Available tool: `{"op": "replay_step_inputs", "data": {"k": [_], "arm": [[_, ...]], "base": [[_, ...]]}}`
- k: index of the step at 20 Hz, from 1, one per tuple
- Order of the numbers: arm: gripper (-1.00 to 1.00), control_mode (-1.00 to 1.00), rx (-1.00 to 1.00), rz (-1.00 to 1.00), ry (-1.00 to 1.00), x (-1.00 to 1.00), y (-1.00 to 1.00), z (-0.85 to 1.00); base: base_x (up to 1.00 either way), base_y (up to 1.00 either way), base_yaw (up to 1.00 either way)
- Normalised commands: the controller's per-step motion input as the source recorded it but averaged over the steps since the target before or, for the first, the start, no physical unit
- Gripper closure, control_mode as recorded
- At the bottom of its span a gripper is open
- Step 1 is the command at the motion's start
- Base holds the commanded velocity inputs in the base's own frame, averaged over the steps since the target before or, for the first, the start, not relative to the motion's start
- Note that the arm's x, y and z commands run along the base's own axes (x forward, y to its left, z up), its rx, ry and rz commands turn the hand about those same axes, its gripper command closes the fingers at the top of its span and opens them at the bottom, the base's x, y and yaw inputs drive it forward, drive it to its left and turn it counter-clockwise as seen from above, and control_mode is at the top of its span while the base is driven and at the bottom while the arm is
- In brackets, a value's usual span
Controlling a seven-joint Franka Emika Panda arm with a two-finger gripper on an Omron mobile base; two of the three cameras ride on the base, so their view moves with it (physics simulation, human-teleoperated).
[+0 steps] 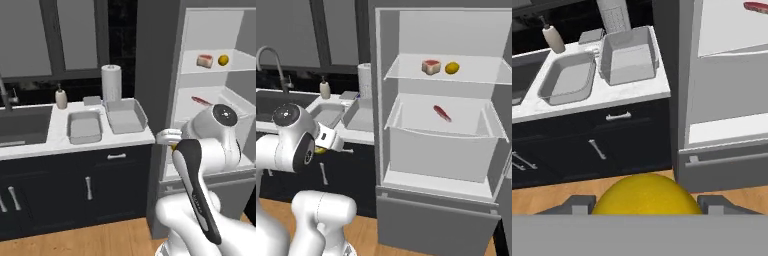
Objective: Place one lemon and one steak in each tupperware on the nearby counter, to pack two identical lunches.
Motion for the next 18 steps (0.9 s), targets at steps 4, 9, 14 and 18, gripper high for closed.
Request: {"op": "replay_step_inputs", "data": {"k": [4, 9, 14, 18], "arm": [[1.00, 1.00, 0.00, 0.00, 0.00, 0.00, 0.00, 0.00], [1.00, 1.00, 0.00, 0.00, 0.00, 0.00, 0.00, 0.00], [1.00, -1.00, -0.01, -0.02, 0.03, 0.40, 0.20, -0.18], [1.00, -1.00, -0.04, 0.00, 0.13, 0.92, 1.00, -0.76]], "base": [[1.00, 1.00, -0.01], [1.00, 0.23, -0.11], [0.60, 0.03, -0.02], [0.00, 0.00, 0.00]]}}
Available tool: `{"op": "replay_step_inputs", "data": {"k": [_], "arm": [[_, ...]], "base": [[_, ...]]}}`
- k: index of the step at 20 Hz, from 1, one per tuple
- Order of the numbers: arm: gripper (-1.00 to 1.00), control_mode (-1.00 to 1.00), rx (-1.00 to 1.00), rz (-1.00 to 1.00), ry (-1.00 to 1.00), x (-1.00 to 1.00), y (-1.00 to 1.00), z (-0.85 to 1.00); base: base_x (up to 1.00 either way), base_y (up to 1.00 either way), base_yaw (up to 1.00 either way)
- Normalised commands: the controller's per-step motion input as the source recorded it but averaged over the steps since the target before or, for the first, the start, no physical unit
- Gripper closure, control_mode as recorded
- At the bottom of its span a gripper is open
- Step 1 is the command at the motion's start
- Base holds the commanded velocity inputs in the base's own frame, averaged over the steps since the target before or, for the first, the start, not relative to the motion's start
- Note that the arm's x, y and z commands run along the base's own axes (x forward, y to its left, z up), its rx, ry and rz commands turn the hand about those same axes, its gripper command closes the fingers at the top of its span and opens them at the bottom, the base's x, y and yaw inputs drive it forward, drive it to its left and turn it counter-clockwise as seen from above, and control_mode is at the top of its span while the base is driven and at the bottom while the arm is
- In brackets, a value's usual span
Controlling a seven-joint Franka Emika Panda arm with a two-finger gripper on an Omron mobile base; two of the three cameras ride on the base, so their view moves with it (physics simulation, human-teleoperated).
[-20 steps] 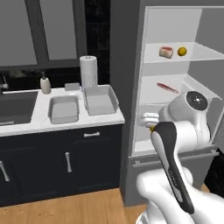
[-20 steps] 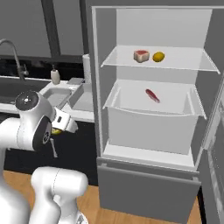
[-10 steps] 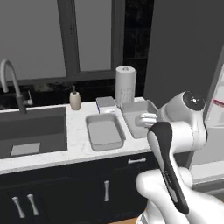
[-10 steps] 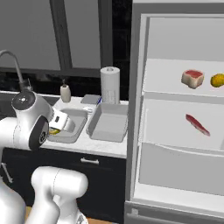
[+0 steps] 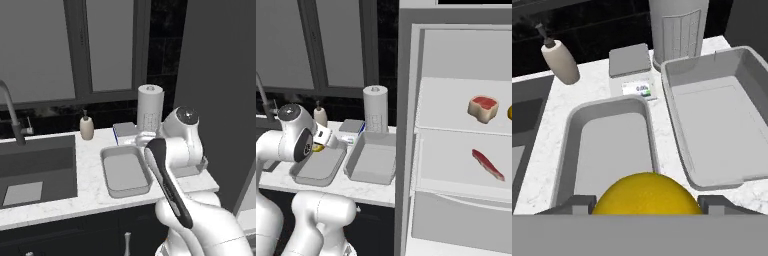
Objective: Place one lemon and one steak in each tupperware on the nearby counter, to pack two identical lunches.
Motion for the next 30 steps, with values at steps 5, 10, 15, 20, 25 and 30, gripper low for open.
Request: {"op": "replay_step_inputs", "data": {"k": [5, 10, 15, 20, 25, 30], "arm": [[1.00, -1.00, -0.03, 0.00, 0.24, 0.45, 0.76, -0.82], [1.00, -1.00, -0.02, 0.00, 0.22, 0.58, 0.30, -0.98], [-1.00, -1.00, 0.00, 0.00, 0.08, 0.93, 0.00, -0.69], [-1.00, -1.00, 0.00, 0.00, 0.03, 0.23, 0.00, -0.13], [-1.00, -1.00, 0.00, 0.00, -0.03, -0.13, 0.00, 0.38], [-1.00, -1.00, 0.00, 0.00, -0.07, -0.52, 0.02, 1.00]], "base": [[0.00, 0.00, 0.00], [0.00, 0.00, 0.00], [0.00, 0.00, 0.00], [0.00, 0.00, 0.00], [0.00, 0.00, 0.00], [0.00, 0.00, 0.00]]}}
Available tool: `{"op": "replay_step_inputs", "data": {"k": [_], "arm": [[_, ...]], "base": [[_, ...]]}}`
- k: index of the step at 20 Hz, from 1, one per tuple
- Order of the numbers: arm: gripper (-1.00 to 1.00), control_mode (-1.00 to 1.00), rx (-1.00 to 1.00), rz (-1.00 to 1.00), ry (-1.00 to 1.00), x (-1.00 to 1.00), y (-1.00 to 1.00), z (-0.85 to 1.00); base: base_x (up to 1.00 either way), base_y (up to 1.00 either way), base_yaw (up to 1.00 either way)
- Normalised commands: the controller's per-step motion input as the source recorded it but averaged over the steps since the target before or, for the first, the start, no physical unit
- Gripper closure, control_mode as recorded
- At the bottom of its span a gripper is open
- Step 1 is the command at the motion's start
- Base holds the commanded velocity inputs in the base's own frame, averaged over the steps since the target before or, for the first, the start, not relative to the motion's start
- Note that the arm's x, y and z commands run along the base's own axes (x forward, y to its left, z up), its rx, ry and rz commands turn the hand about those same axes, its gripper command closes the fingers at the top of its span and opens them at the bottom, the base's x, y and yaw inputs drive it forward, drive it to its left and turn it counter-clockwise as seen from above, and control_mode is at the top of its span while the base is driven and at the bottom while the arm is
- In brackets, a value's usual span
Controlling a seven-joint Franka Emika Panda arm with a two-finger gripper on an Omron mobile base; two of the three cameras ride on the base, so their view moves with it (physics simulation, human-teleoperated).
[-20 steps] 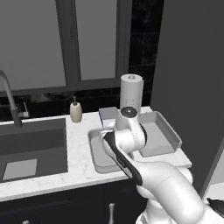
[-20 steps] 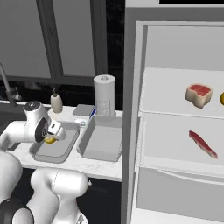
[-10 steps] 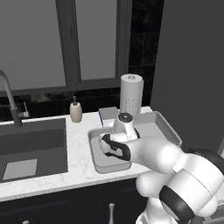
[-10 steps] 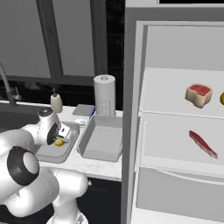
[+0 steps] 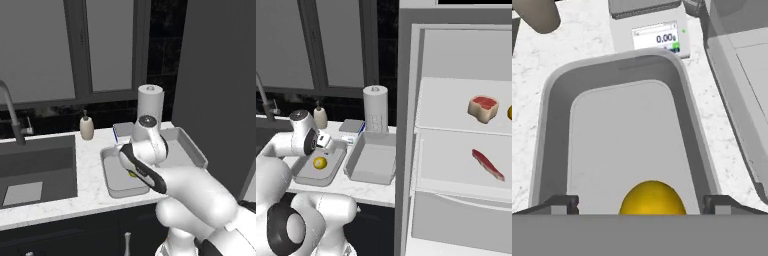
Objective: Place one lemon and one steak in each tupperware on the nearby counter, to pack two identical lunches.
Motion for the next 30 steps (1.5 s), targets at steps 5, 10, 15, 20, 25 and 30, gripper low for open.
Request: {"op": "replay_step_inputs", "data": {"k": [5, 10, 15, 20, 25, 30], "arm": [[-1.00, -1.00, 0.00, 0.00, 0.00, -0.79, 0.00, 1.00], [-1.00, -1.00, 0.00, 0.00, 0.02, -0.96, -0.10, 0.72], [-1.00, -1.00, -0.01, 0.00, 0.05, -0.83, -0.22, 0.05], [-1.00, -1.00, 0.00, 0.00, -0.02, -0.75, -0.12, 0.00], [-1.00, 1.00, 0.00, 0.00, -0.01, -0.20, -0.01, 0.00], [-1.00, 1.00, 0.00, 0.00, 0.00, 0.00, 0.00, 0.00]], "base": [[0.00, 0.00, 0.00], [0.00, 0.00, 0.00], [0.00, 0.00, 0.00], [0.00, 0.00, 0.00], [-0.80, -0.16, 0.00], [-0.71, -0.89, -0.10]]}}
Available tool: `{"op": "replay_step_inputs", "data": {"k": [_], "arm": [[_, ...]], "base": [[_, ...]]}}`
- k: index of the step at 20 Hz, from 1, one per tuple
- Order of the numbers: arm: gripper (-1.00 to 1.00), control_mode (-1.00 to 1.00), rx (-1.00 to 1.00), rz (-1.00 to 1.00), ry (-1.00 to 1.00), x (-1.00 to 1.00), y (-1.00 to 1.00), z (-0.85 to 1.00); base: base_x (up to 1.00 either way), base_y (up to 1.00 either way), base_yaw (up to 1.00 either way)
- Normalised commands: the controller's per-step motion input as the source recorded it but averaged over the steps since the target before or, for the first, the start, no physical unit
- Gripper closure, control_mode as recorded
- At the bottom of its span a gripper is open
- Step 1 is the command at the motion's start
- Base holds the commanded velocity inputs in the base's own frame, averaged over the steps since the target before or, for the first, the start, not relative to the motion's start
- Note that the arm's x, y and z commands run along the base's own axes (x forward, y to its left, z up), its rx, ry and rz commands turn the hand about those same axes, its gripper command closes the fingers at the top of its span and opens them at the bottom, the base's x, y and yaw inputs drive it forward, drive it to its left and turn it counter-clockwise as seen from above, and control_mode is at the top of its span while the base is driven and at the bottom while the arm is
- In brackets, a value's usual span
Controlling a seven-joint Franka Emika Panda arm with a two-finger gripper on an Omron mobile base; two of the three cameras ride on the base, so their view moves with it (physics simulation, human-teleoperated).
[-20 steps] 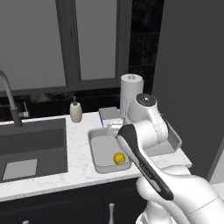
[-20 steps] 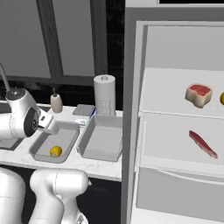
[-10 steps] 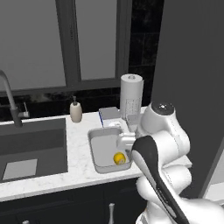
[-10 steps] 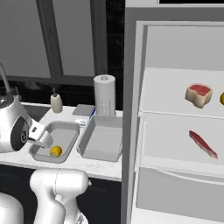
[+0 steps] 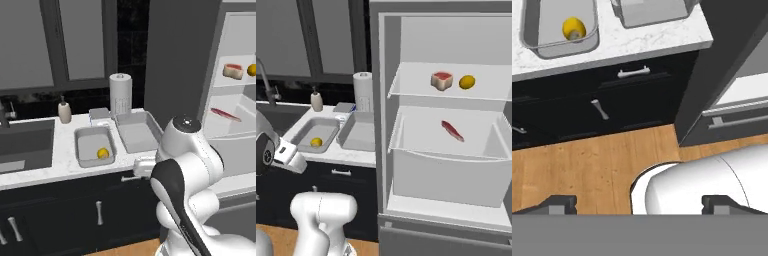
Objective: Place one lemon and one steak in each tupperware on the nearby counter, to pack two identical lunches.
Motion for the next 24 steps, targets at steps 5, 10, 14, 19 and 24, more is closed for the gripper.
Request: {"op": "replay_step_inputs", "data": {"k": [5, 10, 14, 19, 24], "arm": [[-1.00, 1.00, 0.00, 0.00, 0.00, 0.00, 0.00, 0.00], [-1.00, 1.00, 0.00, 0.00, 0.00, 0.00, 0.00, 0.00], [-1.00, 1.00, 0.00, 0.00, 0.00, 0.00, 0.00, 0.00], [-1.00, 1.00, 0.00, 0.00, 0.00, 0.00, 0.00, 0.00], [-1.00, 1.00, 0.00, 0.00, 0.00, 0.00, 0.00, 0.00]], "base": [[-0.02, -1.00, -0.12], [0.08, -1.00, -0.05], [0.18, -0.59, 0.00], [0.36, -0.24, 0.02], [0.70, -0.38, 0.02]]}}
